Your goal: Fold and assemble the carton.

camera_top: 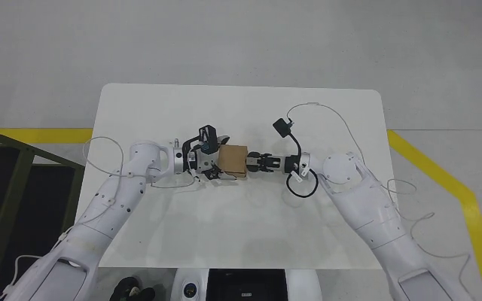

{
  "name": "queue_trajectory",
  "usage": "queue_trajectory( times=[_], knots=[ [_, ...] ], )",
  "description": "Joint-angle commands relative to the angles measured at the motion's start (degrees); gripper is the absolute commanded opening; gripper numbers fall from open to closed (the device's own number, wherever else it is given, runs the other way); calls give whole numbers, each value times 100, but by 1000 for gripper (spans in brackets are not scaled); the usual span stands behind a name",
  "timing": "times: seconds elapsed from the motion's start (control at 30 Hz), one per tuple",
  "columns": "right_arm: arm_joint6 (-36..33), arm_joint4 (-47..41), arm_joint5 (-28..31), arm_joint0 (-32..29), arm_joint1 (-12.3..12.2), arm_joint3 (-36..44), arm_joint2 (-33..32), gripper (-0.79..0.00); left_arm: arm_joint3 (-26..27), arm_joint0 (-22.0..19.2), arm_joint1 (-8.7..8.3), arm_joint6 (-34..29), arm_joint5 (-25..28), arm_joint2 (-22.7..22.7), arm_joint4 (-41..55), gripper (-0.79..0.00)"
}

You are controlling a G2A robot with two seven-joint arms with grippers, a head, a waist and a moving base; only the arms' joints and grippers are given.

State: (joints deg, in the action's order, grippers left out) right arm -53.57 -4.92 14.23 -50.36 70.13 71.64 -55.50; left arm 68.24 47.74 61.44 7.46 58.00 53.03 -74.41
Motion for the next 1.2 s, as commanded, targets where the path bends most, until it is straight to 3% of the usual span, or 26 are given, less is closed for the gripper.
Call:
queue_trajectory(
  times=[0.0,0.4,0.6,0.67,0.7,0.77,0.8,0.83,0.87,1.17],
  knots=[
    [-1,-13,19,26,10,-40,22,-785,-5,-3,3,-1,0,-6,13,0],
    [82,11,100,-158,-83,134,-304,-785,-194,-42,-45,-50,0,162,359,0],
    [114,96,457,-422,-206,462,-709,-745,-121,52,-155,-192,0,400,1187,0],
    [121,135,559,-493,-242,557,-830,-622,5,97,-217,-334,0,494,1512,0],
    [138,114,630,-532,-257,603,-892,-499,62,121,-250,-412,0,553,1677,0],
    [237,131,788,-603,-292,657,-1047,-409,176,148,-313,-601,0,684,1952,0],
    [283,154,864,-637,-309,701,-1118,-317,230,157,-342,-717,0,744,2031,0],
    [323,151,977,-673,-323,754,-1186,-114,265,159,-367,-809,-3,821,2106,0],
    [359,170,1083,-707,-339,790,-1254,0,295,164,-385,-900,-29,889,2177,0],
    [989,524,2544,-897,-446,922,-1802,0,435,118,-438,-1453,-668,1243,2687,0]
  ],
)
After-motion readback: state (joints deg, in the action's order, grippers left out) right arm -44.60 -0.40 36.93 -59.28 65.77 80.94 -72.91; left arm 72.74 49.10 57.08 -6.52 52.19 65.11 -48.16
